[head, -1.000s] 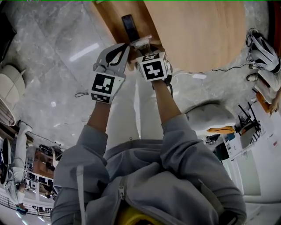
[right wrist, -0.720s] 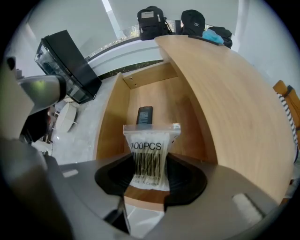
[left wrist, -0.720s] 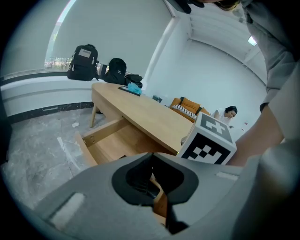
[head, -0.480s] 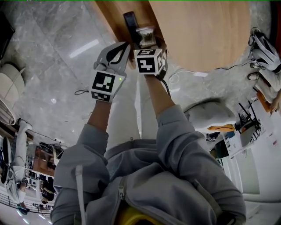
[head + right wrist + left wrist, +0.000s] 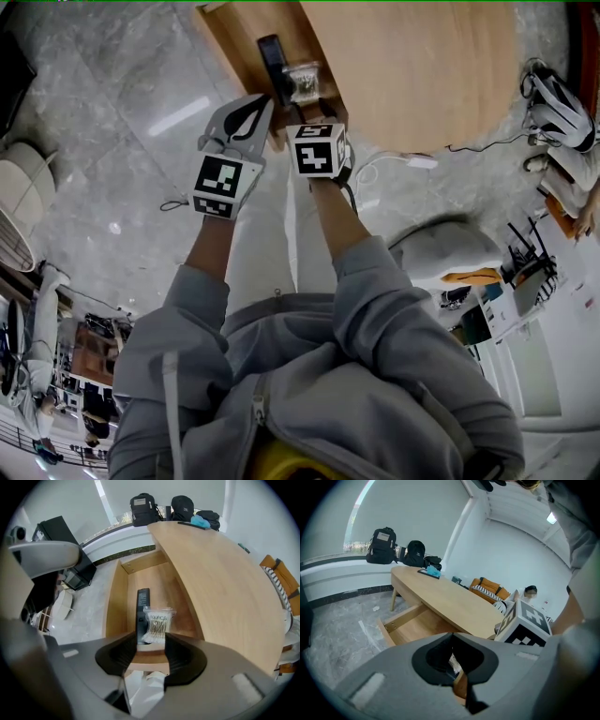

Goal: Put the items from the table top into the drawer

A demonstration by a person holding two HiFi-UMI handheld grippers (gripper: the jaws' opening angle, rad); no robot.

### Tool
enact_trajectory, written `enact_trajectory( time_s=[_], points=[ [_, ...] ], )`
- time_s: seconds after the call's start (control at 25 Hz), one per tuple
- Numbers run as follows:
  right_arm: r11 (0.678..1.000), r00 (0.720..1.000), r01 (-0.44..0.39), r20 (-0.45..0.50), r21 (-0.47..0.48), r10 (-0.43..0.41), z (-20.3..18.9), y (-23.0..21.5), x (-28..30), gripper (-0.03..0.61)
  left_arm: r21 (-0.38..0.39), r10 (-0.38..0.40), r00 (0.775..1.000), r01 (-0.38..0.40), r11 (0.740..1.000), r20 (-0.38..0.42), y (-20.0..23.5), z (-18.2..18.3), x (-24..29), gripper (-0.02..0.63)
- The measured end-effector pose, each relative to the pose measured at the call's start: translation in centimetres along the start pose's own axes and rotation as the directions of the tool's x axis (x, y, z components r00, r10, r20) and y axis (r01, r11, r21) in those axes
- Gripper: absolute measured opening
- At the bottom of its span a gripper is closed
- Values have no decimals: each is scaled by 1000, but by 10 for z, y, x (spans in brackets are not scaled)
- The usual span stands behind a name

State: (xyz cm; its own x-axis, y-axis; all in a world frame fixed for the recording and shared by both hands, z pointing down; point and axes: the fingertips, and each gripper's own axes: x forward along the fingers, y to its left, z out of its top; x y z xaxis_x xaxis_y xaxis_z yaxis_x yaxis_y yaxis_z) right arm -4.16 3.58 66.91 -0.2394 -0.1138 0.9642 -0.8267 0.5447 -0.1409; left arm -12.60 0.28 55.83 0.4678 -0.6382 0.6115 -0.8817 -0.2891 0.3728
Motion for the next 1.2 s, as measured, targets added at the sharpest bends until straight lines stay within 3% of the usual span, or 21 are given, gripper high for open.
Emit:
enact_trajectory(
  time_s=[0.16, 0.28, 0.56, 0.72, 0.8, 0.92, 1.08, 1.2],
  points=[
    [1000, 998, -8, 64, -15, 9, 11, 4, -37, 10, 21, 6, 1000, -6, 1000, 11, -11, 20, -10, 0],
    [1000, 994, -16, 107, -22, 18, 19, 1, -79, 0, 37, 11, 1000, -11, 999, 8, -28, 39, -24, 0],
    [996, 967, 85, 242, -29, -76, 51, -51, -189, 0, 131, -9, 998, 0, 991, 69, -83, 123, -48, 0],
    [991, 933, 136, 336, -2, -128, 66, -83, -270, 0, 189, -33, 991, 8, 982, 128, -126, 181, -69, 0],
    [986, 895, 165, 415, 29, -162, 86, -100, -311, 0, 226, -44, 984, 4, 974, 174, -140, 214, -79, 0],
    [977, 812, 204, 545, 69, -208, 114, -120, -383, 0, 274, -20, 971, -47, 961, 236, -160, 261, -99, 0],
    [959, 673, 267, 695, 94, -255, 135, -135, -490, -1, 319, 0, 953, -101, 942, 302, -196, 312, -130, 0],
    [942, 553, 313, 785, 117, -281, 147, -141, -565, 0, 352, 4, 923, -151, 924, 385, -224, 357, -160, -1]
  ],
)
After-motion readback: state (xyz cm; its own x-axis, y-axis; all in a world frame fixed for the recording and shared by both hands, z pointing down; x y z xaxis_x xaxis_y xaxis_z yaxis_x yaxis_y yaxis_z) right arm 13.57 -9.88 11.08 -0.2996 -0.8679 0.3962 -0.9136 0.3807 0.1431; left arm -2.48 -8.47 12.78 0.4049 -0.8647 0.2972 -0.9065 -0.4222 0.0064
